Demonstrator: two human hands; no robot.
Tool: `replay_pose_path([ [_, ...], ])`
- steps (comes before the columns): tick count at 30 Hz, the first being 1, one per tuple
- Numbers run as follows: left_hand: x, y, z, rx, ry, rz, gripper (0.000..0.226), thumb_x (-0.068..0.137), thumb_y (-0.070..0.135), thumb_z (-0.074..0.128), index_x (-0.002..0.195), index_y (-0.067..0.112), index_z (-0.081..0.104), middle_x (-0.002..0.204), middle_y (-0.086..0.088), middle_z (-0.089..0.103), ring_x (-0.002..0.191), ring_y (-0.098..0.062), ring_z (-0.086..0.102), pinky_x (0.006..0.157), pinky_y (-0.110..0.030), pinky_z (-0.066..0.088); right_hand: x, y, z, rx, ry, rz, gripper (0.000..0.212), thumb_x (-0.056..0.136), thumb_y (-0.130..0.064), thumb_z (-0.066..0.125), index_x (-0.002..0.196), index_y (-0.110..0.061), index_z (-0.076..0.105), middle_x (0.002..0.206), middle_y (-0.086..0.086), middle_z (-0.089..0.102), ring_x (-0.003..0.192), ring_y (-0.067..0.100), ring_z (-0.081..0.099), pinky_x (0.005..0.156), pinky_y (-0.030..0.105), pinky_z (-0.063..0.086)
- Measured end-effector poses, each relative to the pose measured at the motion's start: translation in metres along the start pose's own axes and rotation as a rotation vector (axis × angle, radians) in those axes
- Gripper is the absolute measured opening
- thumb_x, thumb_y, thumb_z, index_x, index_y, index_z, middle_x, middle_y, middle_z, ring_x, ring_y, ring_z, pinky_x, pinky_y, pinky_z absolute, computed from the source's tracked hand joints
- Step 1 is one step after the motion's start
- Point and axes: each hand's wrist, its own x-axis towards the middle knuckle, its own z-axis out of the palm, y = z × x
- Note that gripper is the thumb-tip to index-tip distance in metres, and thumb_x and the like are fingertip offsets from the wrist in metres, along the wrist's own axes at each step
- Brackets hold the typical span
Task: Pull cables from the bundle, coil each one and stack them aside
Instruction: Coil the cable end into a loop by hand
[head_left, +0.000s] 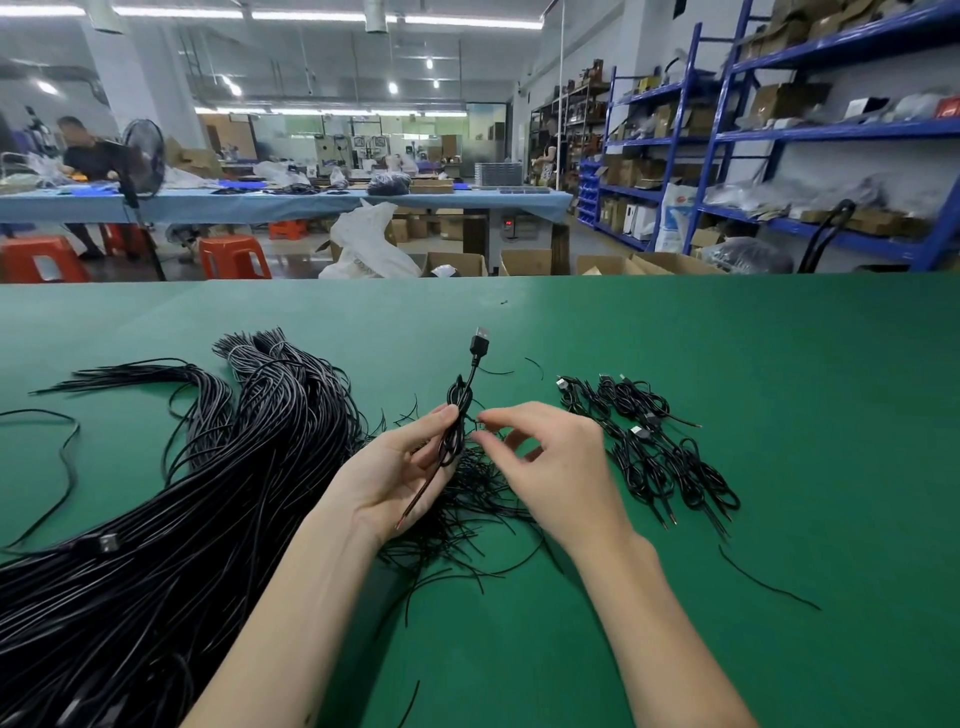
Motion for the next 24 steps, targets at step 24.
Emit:
replay_pose_path([
  [24,-0.004,0.0,-0.005,0.199,-0.005,0.075,0.046,0.064,0.006,0.079,0.108,0.011,0.067,0.083,-0.01,0.076,0.063,-0.015,0.071,0.063,-0.022,0.06,0.001,-0.023,0.02,0.996,-0.019,0.989,0.007,0.089,-0.01,0.075,0.088,-0.003,0.075,0.071,0.005,0.071,0.056,0.009,0.061,0.049,0.016,0.052],
])
